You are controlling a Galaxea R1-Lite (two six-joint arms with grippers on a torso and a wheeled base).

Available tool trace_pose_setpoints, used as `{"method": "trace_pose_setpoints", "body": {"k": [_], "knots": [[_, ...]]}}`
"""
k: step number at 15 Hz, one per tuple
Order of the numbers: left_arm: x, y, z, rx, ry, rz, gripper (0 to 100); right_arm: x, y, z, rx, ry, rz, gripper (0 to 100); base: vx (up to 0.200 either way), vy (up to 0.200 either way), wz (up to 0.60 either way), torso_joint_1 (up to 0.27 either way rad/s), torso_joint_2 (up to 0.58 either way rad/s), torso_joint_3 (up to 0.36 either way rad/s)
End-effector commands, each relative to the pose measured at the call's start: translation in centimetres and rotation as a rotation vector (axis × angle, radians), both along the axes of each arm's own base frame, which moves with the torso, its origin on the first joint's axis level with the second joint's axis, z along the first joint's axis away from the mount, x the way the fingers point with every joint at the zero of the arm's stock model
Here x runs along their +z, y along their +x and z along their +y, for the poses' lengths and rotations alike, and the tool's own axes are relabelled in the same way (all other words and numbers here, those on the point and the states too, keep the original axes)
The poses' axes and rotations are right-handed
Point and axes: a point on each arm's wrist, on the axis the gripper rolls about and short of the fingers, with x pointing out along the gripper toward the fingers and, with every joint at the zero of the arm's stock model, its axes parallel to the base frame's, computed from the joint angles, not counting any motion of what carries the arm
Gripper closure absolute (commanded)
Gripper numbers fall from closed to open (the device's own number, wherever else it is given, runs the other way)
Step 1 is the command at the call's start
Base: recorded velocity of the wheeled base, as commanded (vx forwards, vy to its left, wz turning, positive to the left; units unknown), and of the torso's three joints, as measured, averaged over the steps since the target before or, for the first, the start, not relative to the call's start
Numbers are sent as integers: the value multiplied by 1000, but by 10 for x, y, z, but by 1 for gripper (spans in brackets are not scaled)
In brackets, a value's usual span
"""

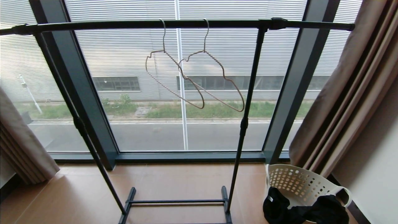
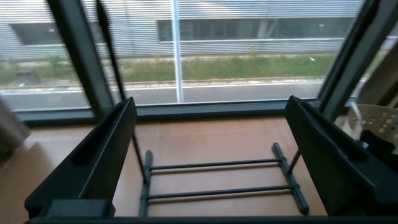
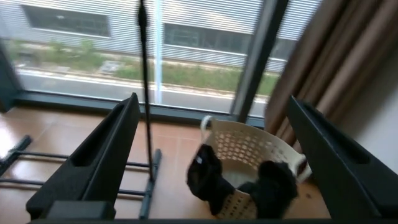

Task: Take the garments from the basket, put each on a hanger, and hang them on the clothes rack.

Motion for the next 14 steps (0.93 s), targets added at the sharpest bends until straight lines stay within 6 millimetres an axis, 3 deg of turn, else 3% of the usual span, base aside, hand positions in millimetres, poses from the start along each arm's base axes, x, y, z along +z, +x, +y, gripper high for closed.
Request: {"method": "trace_pose_setpoints", "body": {"k": [1, 6, 8, 14], "knots": [[0, 0, 0, 0, 0, 1, 0, 0, 0, 0, 1, 0, 2, 0, 0, 0, -600, -12, 7, 7], [0, 0, 0, 0, 0, 1, 0, 0, 0, 0, 0, 0, 2, 0, 0, 0, -600, 3, 5, 6], [0, 0, 0, 0, 0, 1, 0, 0, 0, 0, 1, 0, 2, 0, 0, 0, 0, 0, 0, 0], [0, 0, 0, 1, 0, 1, 0, 0, 0, 0, 1, 0, 2, 0, 0, -200, 0, 3, 1, 2]]}}
